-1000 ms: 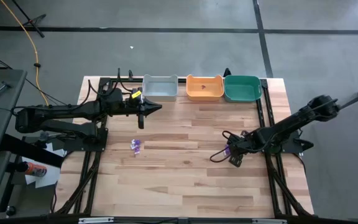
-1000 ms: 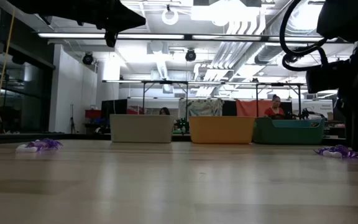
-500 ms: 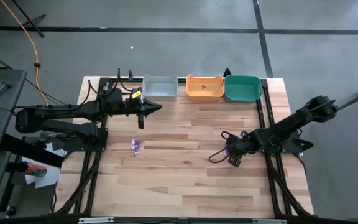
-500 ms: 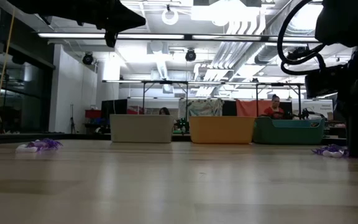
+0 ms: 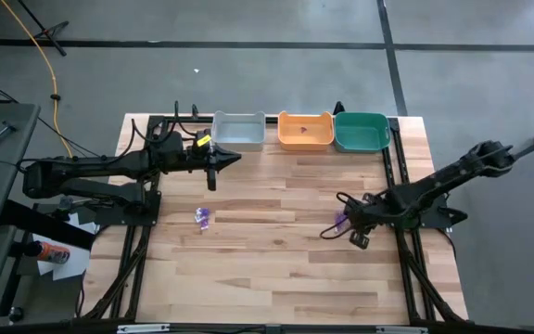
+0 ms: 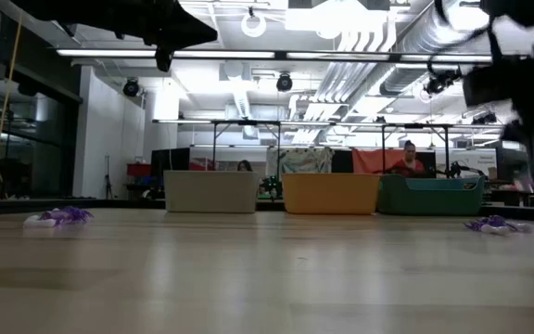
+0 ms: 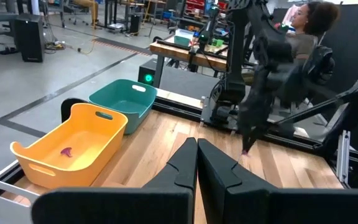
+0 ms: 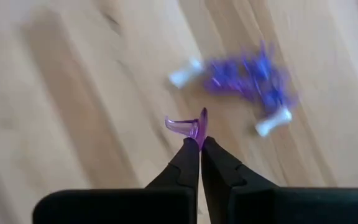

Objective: Sort Halloween decoration
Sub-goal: Put the purple witch hat toy into the orange bin

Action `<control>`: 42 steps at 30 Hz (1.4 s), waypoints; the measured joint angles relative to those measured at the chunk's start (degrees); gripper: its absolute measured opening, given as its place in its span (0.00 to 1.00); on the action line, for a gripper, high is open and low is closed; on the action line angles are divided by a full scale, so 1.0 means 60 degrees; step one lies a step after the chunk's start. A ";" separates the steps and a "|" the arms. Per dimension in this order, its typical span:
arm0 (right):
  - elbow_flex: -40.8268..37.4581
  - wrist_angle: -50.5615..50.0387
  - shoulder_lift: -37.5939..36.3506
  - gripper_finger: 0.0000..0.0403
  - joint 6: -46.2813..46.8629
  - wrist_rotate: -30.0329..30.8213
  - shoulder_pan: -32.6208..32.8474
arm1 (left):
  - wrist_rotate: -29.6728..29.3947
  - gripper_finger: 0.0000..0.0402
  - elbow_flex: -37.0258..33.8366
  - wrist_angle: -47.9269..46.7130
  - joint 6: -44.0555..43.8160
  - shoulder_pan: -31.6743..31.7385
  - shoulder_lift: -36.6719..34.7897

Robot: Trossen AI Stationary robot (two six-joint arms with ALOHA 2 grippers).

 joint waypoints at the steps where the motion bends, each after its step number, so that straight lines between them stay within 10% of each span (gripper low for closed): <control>1: 0.0172 0.0044 -0.0179 0.00 -0.0326 0.0009 -0.0045 | 0.0000 0.00 0.0000 -0.0004 0.0000 -0.0001 0.0000; 7: 0.0896 0.1591 -0.0372 0.00 -0.2082 0.0213 -0.1171 | 0.0005 0.00 -0.0007 0.0194 -0.0007 -0.0001 0.0000; 23: 0.0998 1.2620 0.2017 0.00 -0.4490 -0.1287 -0.5105 | 0.0427 0.00 -0.0007 0.2310 -0.0248 -0.0016 -0.0004; 42: 0.2510 1.0015 0.2013 0.00 -0.5769 -0.2239 -0.5587 | 0.1285 0.00 -0.0007 0.2222 -0.0667 -0.0002 0.0000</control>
